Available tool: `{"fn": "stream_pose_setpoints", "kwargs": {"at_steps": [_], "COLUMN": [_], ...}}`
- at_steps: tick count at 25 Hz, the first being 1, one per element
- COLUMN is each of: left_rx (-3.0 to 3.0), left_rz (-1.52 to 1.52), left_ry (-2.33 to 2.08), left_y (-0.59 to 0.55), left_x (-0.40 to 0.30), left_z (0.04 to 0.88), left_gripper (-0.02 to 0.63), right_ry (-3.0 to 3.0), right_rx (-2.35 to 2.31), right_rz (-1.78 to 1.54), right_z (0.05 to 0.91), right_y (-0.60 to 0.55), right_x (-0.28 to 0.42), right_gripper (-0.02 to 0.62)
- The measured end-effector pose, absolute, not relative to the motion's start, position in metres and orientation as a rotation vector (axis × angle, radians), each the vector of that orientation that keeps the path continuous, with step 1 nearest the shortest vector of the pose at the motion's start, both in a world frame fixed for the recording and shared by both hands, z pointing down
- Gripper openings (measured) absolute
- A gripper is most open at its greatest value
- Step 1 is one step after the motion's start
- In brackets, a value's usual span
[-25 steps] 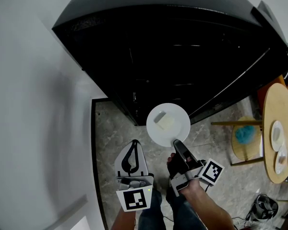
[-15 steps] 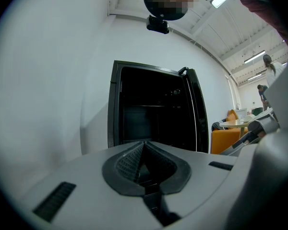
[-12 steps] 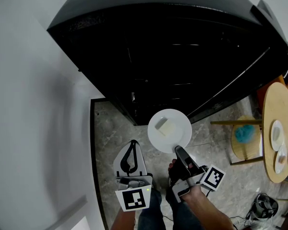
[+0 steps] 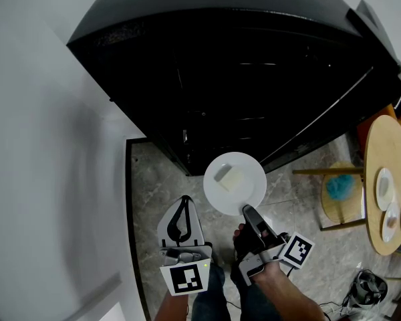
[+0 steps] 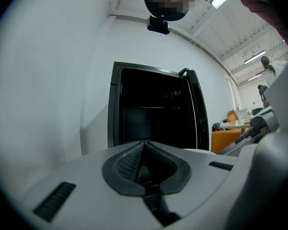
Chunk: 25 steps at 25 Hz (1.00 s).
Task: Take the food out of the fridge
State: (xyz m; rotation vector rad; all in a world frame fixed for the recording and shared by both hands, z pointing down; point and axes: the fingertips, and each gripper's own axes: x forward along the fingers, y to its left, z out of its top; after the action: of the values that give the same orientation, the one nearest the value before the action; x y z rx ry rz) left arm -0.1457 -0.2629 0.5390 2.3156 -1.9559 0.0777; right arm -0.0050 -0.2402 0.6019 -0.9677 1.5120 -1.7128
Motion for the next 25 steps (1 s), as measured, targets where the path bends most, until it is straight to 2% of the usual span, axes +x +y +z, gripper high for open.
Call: {"fn": "stream_pose_setpoints", "kwargs": {"at_steps": [25], "left_rx": [2.338], "left_rz": [0.024], "left_ry": [-1.986], "left_y": [-0.255], "left_x": [-0.152], "left_z": [0.474], "left_gripper": [0.014], "right_ry": [1.503], "right_rx": [-0.932], "right_rz": [-1.680], "right_z": [0.522], "right_y": [-0.228], "right_x": [-0.004], "right_gripper": [0.032]}}
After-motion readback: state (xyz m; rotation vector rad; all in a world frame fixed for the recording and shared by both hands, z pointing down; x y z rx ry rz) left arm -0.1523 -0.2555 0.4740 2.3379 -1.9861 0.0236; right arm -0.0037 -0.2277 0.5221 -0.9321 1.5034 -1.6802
